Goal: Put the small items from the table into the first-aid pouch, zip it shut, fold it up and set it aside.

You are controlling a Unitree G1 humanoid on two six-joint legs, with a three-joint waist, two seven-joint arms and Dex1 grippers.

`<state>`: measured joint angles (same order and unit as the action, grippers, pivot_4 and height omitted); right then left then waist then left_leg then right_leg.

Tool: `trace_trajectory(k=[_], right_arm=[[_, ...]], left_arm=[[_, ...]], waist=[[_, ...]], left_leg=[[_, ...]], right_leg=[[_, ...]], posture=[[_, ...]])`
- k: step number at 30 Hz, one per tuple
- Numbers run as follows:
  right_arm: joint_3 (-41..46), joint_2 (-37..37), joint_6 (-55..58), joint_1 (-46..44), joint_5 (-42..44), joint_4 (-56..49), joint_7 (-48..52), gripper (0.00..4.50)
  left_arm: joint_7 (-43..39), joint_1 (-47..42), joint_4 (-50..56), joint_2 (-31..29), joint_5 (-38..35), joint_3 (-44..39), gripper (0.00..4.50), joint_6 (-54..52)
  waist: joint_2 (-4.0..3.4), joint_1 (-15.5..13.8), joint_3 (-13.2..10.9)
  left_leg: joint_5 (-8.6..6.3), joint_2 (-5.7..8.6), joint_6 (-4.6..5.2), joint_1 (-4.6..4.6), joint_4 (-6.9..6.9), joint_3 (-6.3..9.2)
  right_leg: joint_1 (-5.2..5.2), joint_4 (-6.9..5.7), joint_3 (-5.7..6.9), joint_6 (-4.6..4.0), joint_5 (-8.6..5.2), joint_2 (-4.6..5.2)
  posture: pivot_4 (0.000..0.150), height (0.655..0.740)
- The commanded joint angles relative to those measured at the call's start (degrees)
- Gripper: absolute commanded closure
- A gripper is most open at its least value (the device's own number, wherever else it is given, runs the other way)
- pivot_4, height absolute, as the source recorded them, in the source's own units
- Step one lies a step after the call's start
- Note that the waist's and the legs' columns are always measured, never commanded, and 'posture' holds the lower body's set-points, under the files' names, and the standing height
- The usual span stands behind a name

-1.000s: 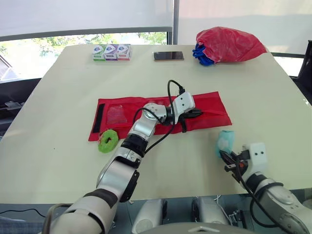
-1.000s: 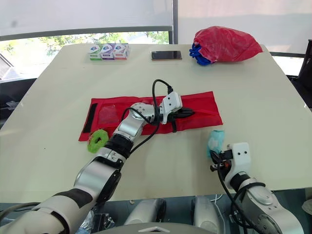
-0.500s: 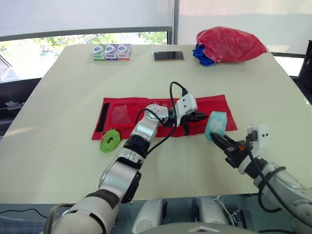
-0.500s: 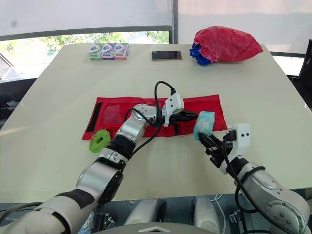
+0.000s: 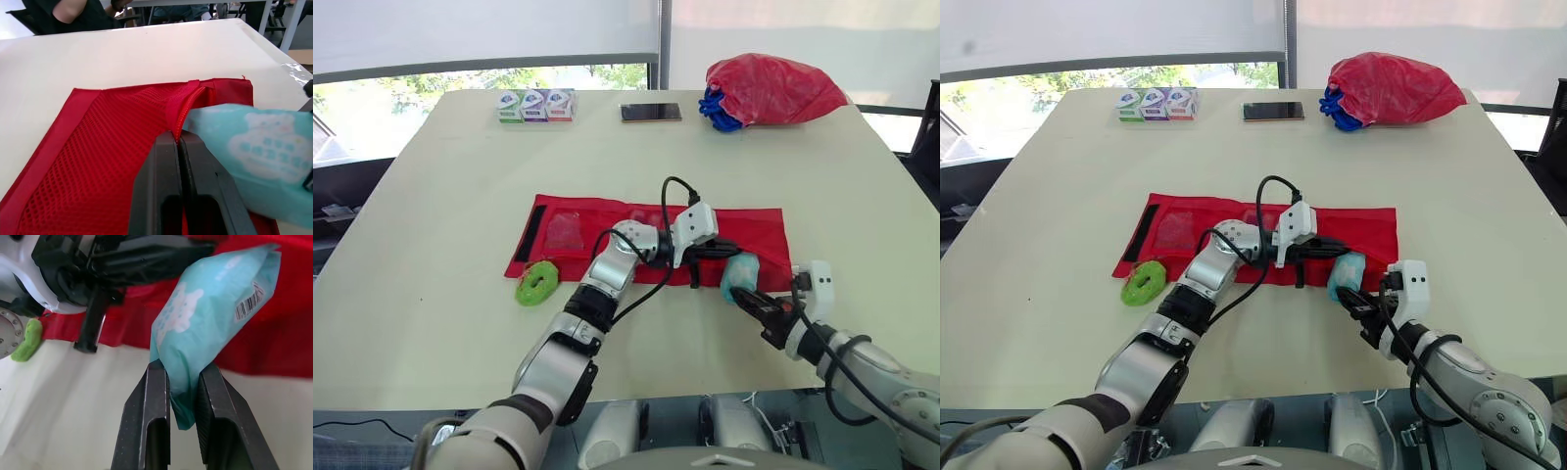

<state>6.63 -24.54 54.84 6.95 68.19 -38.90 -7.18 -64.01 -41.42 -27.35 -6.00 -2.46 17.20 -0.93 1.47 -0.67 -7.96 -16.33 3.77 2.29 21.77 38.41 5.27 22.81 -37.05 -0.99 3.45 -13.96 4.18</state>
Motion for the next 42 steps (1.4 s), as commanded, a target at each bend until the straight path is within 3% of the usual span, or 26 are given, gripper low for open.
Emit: trace_trajectory(k=[1, 16, 18, 19, 24, 34, 38, 39, 40, 42], right_arm=[[0.2, 0.5, -1.6, -3.2, -1.7, 1.9, 0.0, 4.37], [2.3, 12.3, -10.6, -13.9, -14.8, 11.6, -3.9, 4.37], [1.9, 12.0, -9.4, -12.5, -14.9, 10.4, -3.1, 3.35], [1.9, 11.8, -9.1, -12.0, -14.9, 10.0, -2.9, 3.10], [1.7, 6.8, -8.1, -6.1, -18.6, 6.6, -0.2, 0.91], [-0.4, -7.4, -12.6, 4.5, -26.7, -1.8, 17.2, 0.91], [6.0, -9.7, -16.5, 8.6, -23.8, -7.2, 24.6, 0.91], [8.5, -10.3, -17.4, 10.3, -23.0, -8.4, 26.3, 0.35], [11.1, -10.9, -18.0, 11.9, -22.3, -9.3, 27.7, 0.06], [16.4, -11.9, -19.3, 14.9, -22.0, -10.2, 30.2, 0.06]], left_arm=[[-2.3, 1.1, 5.7, 0.8, -1.4, 2.8, 4.50, -0.5], [-1.1, 1.0, 4.9, 2.8, -1.1, 4.4, 4.50, -0.2], [-0.3, 0.6, 3.8, 2.9, -0.8, 4.0, 4.50, 0.5], [0.0, 0.4, 3.3, 3.0, -0.6, 3.9, 4.50, 0.8], [6.7, -3.1, -3.9, 3.9, 2.2, 2.3, 4.50, 3.6], [10.5, -7.8, -12.6, 7.0, 2.5, 1.8, 4.50, 6.5], [10.0, -7.7, -14.1, 8.5, 3.0, 2.9, 4.50, 7.6], [10.0, -7.8, -14.5, 8.8, 3.1, 3.0, 4.50, 7.8], [9.9, -7.9, -14.9, 9.1, 3.2, 3.1, 4.50, 8.1], [9.4, -8.2, -15.6, 9.8, 3.1, 3.0, 4.50, 8.4]], waist=[[0.00, 0.0, 0.0], [-0.13, 0.0, 0.0], [-0.13, -0.1, 0.0], [-0.13, -0.1, 0.0], [-0.22, -0.2, 0.0], [-0.33, 1.2, 0.0], [-0.34, 0.9, 0.0], [-0.32, 0.8, 0.0], [-0.31, 0.7, 0.0], [-0.33, 0.3, 0.0]], left_leg=[[0.00, 0.00, 0.00, 0.00, 0.00, 0.02], [0.01, -0.01, -0.01, -0.01, -0.03, -0.03], [0.01, 0.01, -0.01, 0.01, -0.03, -0.03], [0.01, 0.01, -0.01, 0.02, -0.03, -0.03], [0.01, 0.04, -0.01, 0.02, -0.02, -0.04], [-0.11, 0.01, 0.20, -0.02, -0.04, -0.03], [-0.10, 0.01, 0.18, -0.02, -0.03, -0.01], [-0.10, 0.01, 0.17, 0.02, -0.02, 0.01], [-0.10, 0.02, 0.18, 0.00, 0.00, 0.01], [-0.13, 0.02, 0.23, -0.02, 0.00, 0.01]], right_leg=[[0.00, 0.00, 0.01, 0.00, 0.00, -0.01], [0.04, 0.00, -0.03, 0.00, 0.00, -0.02], [0.04, 0.00, -0.03, 0.00, 0.00, -0.01], [0.04, 0.02, -0.03, 0.00, 0.00, -0.01], [0.04, 0.02, -0.03, 0.00, 0.01, 0.00], [-0.01, 0.02, -0.01, 0.03, 0.00, -0.05], [-0.02, 0.05, 0.00, 0.04, 0.00, -0.03], [-0.02, 0.08, 0.02, 0.04, 0.00, -0.02], [-0.06, 0.12, 0.02, 0.09, 0.03, -0.03], [-0.11, 0.15, 0.01, 0.12, 0.05, -0.02]], posture=[[0.150, 0.7400], [0.150, 0.7400], [0.150, 0.7400], [0.150, 0.7400], [0.150, 0.7400], [0.150, 0.7400], [0.150, 0.7400], [0.150, 0.7400], [0.150, 0.7400], [0.150, 0.7400]])
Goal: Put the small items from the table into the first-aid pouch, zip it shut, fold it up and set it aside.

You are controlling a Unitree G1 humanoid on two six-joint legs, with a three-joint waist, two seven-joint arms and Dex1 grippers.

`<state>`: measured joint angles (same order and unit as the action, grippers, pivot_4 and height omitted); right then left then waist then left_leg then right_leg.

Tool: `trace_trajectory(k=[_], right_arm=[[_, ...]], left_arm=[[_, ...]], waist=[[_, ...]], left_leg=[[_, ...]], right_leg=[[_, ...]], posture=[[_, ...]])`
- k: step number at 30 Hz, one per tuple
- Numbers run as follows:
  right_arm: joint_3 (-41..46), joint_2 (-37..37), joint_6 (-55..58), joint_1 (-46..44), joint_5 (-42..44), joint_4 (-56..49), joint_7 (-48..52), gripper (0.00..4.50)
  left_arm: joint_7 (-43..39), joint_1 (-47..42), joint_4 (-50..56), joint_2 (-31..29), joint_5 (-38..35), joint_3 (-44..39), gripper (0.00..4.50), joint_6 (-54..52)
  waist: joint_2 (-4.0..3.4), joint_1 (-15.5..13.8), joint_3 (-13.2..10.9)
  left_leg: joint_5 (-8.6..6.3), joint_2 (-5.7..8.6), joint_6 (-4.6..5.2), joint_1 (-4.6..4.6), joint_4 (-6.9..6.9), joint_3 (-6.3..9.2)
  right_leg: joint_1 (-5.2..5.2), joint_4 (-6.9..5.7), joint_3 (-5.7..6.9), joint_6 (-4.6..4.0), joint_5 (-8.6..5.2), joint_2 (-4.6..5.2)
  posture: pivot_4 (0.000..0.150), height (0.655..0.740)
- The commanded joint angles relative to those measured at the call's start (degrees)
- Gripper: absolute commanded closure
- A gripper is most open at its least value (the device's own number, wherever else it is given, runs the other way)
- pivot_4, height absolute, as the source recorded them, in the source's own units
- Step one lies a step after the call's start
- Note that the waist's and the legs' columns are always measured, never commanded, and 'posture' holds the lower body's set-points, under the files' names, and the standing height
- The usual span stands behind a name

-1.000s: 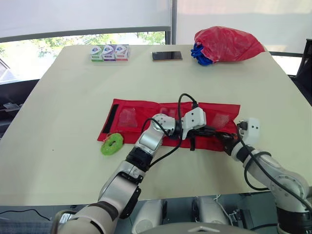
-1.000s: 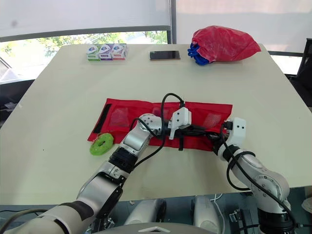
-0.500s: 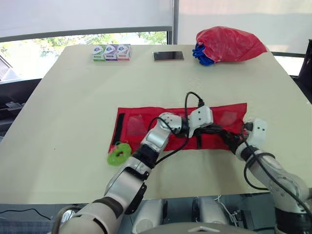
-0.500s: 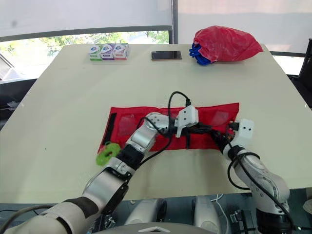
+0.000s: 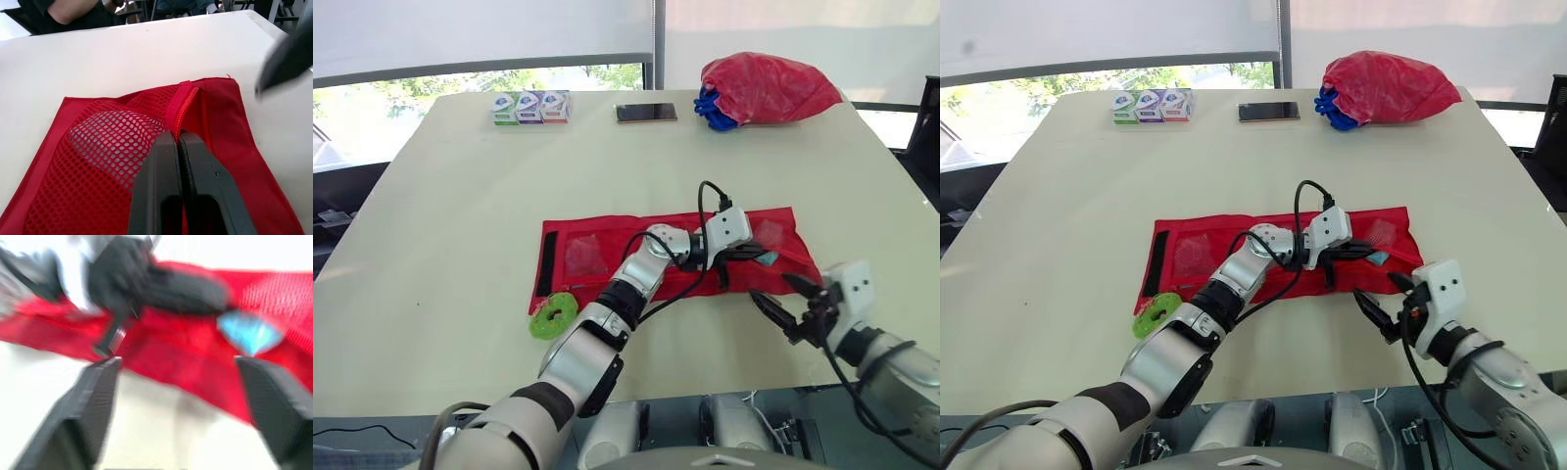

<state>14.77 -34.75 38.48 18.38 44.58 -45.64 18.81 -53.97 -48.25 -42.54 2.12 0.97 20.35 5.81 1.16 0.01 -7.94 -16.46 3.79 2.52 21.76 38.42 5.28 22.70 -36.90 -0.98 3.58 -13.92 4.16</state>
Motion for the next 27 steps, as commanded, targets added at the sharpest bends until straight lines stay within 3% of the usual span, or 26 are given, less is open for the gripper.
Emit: trace_trajectory(k=[1, 5, 9, 10, 13, 14, 17, 27], right_arm=[[10.4, -2.0, -3.8, 4.6, 1.2, -3.5, 5.0, 0.06], [22.5, -2.2, -8.6, 10.9, 0.6, -2.7, 11.0, 0.06], [29.6, -1.7, -12.0, 17.0, 1.6, -1.3, 19.2, 0.00], [30.5, -1.9, -12.6, 18.1, 1.5, -0.9, 20.7, 0.00], [32.2, -2.2, -13.9, 18.7, 2.2, 0.5, 23.6, 0.00], [32.3, -2.3, -14.1, 18.5, 2.3, 0.9, 24.1, 0.00], [30.8, -2.4, -13.7, 17.4, 1.8, 2.0, 24.0, 0.00], [17.0, -2.4, -9.2, 5.9, -5.2, 10.1, 16.1, 0.00]], left_arm=[[-0.7, -1.6, -0.7, 2.0, -0.4, -0.3, 4.50, 1.8], [-0.8, -2.1, -1.4, 3.8, -1.1, -0.9, 4.50, 2.3], [-3.8, -1.3, 1.1, 5.1, -3.6, -1.6, 3.48, 0.8], [-4.3, -1.1, 1.6, 5.1, -3.9, -1.7, 2.75, 0.7], [-6.6, 0.0, 5.8, 3.7, -5.5, -2.1, 1.89, -1.0], [-8.0, 0.6, 7.9, 2.9, -6.5, -2.2, 1.20, -2.2], [-13.2, 2.9, 16.7, -1.8, -10.6, -3.0, 0.05, -8.5], [-27.2, 8.7, 35.0, -29.8, -22.5, -13.0, 0.05, -22.9]], waist=[[0.01, -0.6, 0.0], [0.01, -1.0, 0.0], [0.01, -0.9, 0.0], [0.01, -0.9, 0.0], [-0.01, -0.6, 0.0], [-0.03, -0.5, 0.0], [-0.08, -0.5, 0.0], [-0.22, -0.6, 0.0]], left_leg=[[-0.02, 0.01, 0.03, -0.01, 0.01, -0.02], [-0.03, 0.01, 0.05, 0.00, 0.02, -0.07], [-0.04, 0.00, 0.07, 0.00, 0.00, -0.06], [-0.05, 0.00, 0.09, 0.00, 0.00, -0.08], [-0.06, -0.02, 0.10, -0.04, 0.00, -0.12], [-0.06, -0.06, 0.10, -0.05, -0.01, -0.15], [-0.06, -0.09, 0.10, -0.07, -0.03, -0.15], [0.09, -0.09, -0.16, -0.04, -0.02, -0.12]], right_leg=[[-0.01, 0.01, -0.01, 0.01, 0.00, 0.01], [-0.01, 0.03, -0.04, 0.04, 0.02, 0.01], [-0.03, 0.06, -0.04, 0.04, 0.02, 0.00], [-0.03, 0.07, -0.04, 0.04, 0.02, 0.00], [-0.04, 0.06, -0.09, 0.04, 0.02, 0.00], [-0.04, 0.06, -0.12, 0.05, 0.02, -0.02], [-0.04, 0.06, -0.13, 0.04, 0.02, -0.03], [0.01, 0.09, -0.13, 0.00, 0.03, 0.02]], posture=[[0.150, 0.7400], [0.150, 0.7400], [0.150, 0.7400], [0.150, 0.7400], [0.150, 0.7400], [0.150, 0.7400], [0.150, 0.7400], [0.150, 0.7400]])
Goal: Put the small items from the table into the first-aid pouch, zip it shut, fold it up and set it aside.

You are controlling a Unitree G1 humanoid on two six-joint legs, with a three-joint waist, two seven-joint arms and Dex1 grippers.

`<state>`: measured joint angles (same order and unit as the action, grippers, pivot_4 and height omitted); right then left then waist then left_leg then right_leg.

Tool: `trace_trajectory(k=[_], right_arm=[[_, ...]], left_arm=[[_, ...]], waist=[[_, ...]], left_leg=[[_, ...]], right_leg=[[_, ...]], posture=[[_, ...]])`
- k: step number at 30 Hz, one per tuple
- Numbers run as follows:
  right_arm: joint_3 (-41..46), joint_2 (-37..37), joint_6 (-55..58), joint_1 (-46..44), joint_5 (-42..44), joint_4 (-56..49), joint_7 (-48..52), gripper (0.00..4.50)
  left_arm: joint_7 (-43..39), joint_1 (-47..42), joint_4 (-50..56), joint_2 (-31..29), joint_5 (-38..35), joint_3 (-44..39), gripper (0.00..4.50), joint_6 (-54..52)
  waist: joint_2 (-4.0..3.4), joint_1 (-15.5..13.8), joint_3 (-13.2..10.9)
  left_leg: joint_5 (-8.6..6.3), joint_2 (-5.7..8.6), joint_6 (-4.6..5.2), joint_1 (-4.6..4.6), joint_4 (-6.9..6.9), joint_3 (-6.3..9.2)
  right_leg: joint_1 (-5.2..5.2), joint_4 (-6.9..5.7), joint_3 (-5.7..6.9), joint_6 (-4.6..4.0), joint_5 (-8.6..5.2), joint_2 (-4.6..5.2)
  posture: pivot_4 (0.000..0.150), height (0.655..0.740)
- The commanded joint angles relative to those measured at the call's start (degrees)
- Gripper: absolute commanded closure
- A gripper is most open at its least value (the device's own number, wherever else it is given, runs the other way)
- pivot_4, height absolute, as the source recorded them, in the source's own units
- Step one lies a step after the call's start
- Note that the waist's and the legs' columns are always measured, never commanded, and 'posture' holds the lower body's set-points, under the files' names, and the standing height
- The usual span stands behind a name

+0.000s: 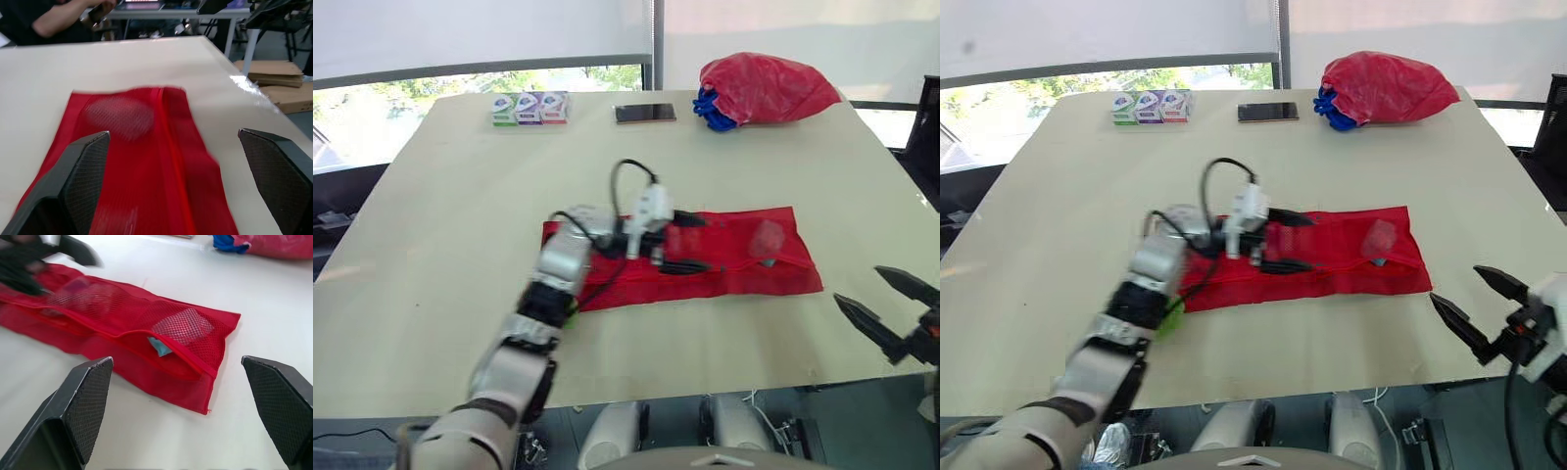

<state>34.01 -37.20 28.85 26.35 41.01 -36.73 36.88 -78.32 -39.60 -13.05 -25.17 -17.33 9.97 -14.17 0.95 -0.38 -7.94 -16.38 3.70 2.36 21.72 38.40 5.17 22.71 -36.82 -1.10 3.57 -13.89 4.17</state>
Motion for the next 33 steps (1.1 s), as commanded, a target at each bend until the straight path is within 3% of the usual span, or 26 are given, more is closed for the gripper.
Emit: trace_trajectory(k=[1, 11, 16, 19, 20, 24, 26, 27, 33], right_arm=[[-4.1, 0.1, 1.4, -3.5, -2.8, 2.4, -3.3, 0.00], [-15.5, 0.7, 6.9, -15.6, -8.5, 15.0, -7.1, 0.00], [-17.1, 1.6, 8.6, -20.0, -9.9, 20.4, -8.4, 0.00], [-17.0, 1.9, 9.3, -21.2, -9.4, 20.5, -7.9, 0.72], [-16.9, 1.9, 9.5, -21.2, -9.3, 20.2, -7.8, 1.37], [-15.7, 1.9, 10.3, -20.7, -9.4, 18.9, -8.8, 3.03], [-13.9, 2.0, 10.8, -20.3, -9.3, 18.4, -10.2, 4.17], [-12.5, 1.9, 11.2, -20.0, -9.3, 18.3, -11.2, 4.42], [-4.3, -1.5, 12.8, -17.1, -11.4, 19.6, -13.8, 4.42]], left_arm=[[-4.3, 0.5, 7.2, -5.0, -6.0, -3.7, 0.05, -5.2], [-11.7, 7.4, 19.0, -25.4, -17.5, -14.0, 0.05, -16.0], [-10.2, 11.3, 22.3, -29.1, -19.0, -16.8, 0.05, -15.7], [-8.3, 12.5, 23.9, -29.3, -20.3, -18.3, 0.00, -16.4], [-8.0, 12.8, 24.3, -29.4, -20.7, -18.4, 0.00, -16.5], [-7.1, 13.2, 25.3, -29.5, -21.6, -18.7, 0.00, -17.3], [-7.0, 12.9, 25.4, -29.6, -21.7, -18.3, 0.00, -17.2], [-7.1, 12.5, 25.3, -29.6, -21.8, -18.1, 0.00, -17.0], [-7.6, 10.0, 24.1, -29.2, -21.8, -16.8, 0.00, -16.7]], waist=[[0.00, -0.4, 0.0], [-0.14, -0.1, -0.1], [-0.19, -0.3, -0.1], [-0.19, -0.4, -0.1], [-0.19, -0.4, -0.1], [-0.20, -0.3, -0.1], [-0.20, -0.3, -0.1], [-0.21, -0.3, -0.1], [-0.23, -0.7, -0.2]], left_leg=[[0.00, 0.01, 0.00, 0.01, 0.01, 0.00], [0.00, 0.00, -0.01, -0.02, -0.05, 0.00], [0.00, 0.01, -0.01, -0.03, -0.08, -0.02], [0.00, 0.02, 0.00, -0.02, -0.06, -0.01], [0.00, 0.01, 0.00, -0.01, -0.06, 0.00], [0.00, 0.01, 0.00, -0.02, -0.07, -0.02], [0.00, 0.01, 0.00, -0.02, -0.07, -0.01], [0.00, 0.00, 0.00, -0.02, -0.07, -0.01], [-0.02, 0.09, 0.03, 0.01, -0.05, 0.00]], right_leg=[[0.00, 0.00, 0.00, 0.00, 0.00, 0.01], [0.01, 0.02, 0.00, -0.02, -0.01, 0.02], [0.01, 0.02, -0.01, -0.02, 0.00, 0.03], [0.01, 0.02, -0.01, -0.02, 0.00, 0.04], [0.01, 0.02, 0.00, -0.02, 0.00, 0.05], [0.01, 0.02, -0.02, -0.02, 0.00, 0.04], [0.01, 0.02, -0.02, -0.02, 0.00, 0.04], [0.01, 0.02, -0.01, -0.02, 0.00, 0.02], [0.01, 0.05, 0.02, -0.01, 0.00, 0.09]], posture=[[0.150, 0.7400], [0.150, 0.7400], [0.150, 0.7400], [0.150, 0.7400], [0.150, 0.7400], [0.150, 0.7400], [0.150, 0.7400], [0.150, 0.7400], [0.150, 0.7400]])
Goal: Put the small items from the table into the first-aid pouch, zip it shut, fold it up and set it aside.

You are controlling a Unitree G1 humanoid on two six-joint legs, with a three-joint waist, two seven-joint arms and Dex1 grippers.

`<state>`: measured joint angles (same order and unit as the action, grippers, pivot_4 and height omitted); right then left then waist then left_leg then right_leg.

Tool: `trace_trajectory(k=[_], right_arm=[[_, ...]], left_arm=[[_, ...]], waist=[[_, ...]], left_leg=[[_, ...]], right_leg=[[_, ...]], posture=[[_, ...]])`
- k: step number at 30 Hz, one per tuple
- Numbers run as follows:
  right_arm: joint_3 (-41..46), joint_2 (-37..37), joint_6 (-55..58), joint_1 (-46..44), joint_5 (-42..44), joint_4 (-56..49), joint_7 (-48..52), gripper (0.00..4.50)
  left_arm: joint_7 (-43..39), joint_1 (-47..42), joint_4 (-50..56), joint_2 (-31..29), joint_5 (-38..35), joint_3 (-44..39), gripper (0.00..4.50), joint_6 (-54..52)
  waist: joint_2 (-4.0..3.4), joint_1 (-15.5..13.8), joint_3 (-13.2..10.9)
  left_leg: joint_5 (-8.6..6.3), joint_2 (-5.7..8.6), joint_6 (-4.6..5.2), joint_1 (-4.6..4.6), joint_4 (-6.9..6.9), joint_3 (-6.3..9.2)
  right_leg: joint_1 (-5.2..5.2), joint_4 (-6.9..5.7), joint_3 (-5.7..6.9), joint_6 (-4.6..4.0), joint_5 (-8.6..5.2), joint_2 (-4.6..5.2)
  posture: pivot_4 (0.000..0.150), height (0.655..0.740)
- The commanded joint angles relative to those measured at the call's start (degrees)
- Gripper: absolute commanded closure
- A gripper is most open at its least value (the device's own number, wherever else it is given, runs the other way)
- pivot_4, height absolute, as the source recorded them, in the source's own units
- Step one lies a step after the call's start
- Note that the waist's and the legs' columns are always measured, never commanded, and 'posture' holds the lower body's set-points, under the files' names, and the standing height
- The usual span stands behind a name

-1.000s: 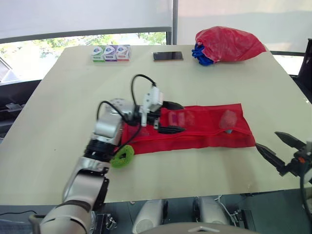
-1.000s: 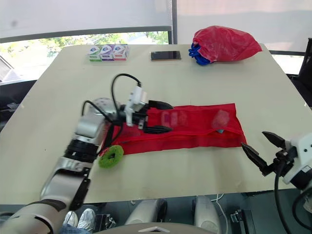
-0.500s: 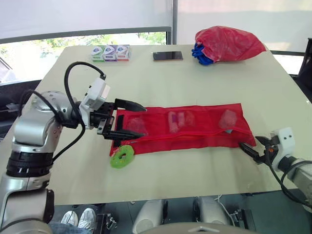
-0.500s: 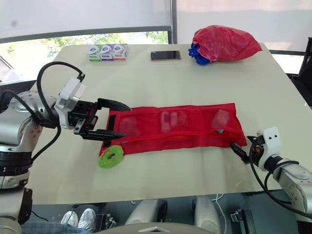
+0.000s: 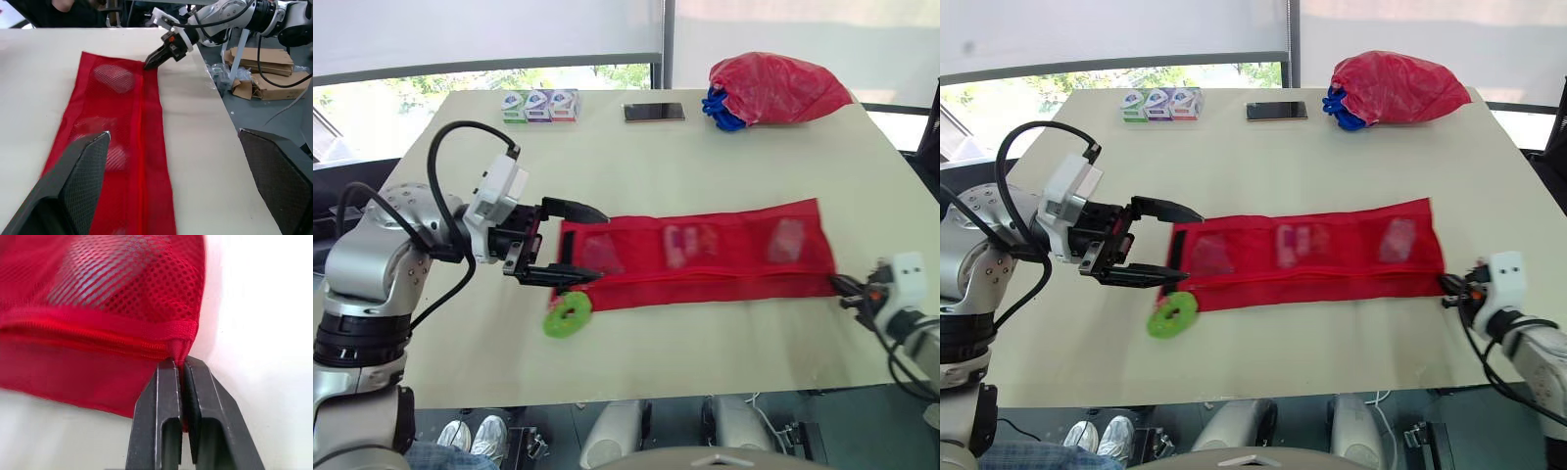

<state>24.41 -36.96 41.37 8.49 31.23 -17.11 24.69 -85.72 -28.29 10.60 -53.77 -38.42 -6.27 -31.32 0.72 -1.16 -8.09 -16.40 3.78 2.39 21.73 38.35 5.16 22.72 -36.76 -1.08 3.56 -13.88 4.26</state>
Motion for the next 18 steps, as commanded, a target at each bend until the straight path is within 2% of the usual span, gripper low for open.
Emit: trace_trajectory(k=[1, 18], right_arm=[[5.7, -2.2, 0.2, 1.1, -2.0, 0.1, -1.6, 4.42], [7.8, -3.0, 3.1, 1.3, -2.4, -3.4, -1.3, 4.42]], left_arm=[[-0.3, -1.5, 0.3, -0.5, -0.7, -0.5, 0.00, 0.5], [0.3, 0.0, 0.2, -0.2, -1.1, 0.1, 0.00, 0.6]], waist=[[0.00, 0.3, 0.0], [-0.06, 1.5, 0.0]], left_leg=[[0.00, 0.00, 0.00, 0.00, 0.00, -0.02], [-0.01, -0.09, 0.02, -0.04, -0.04, -0.05]], right_leg=[[-0.01, 0.00, -0.02, 0.00, 0.00, 0.00], [-0.01, -0.02, -0.07, 0.00, 0.00, -0.08]], posture=[[0.150, 0.7400], [0.150, 0.7400]])
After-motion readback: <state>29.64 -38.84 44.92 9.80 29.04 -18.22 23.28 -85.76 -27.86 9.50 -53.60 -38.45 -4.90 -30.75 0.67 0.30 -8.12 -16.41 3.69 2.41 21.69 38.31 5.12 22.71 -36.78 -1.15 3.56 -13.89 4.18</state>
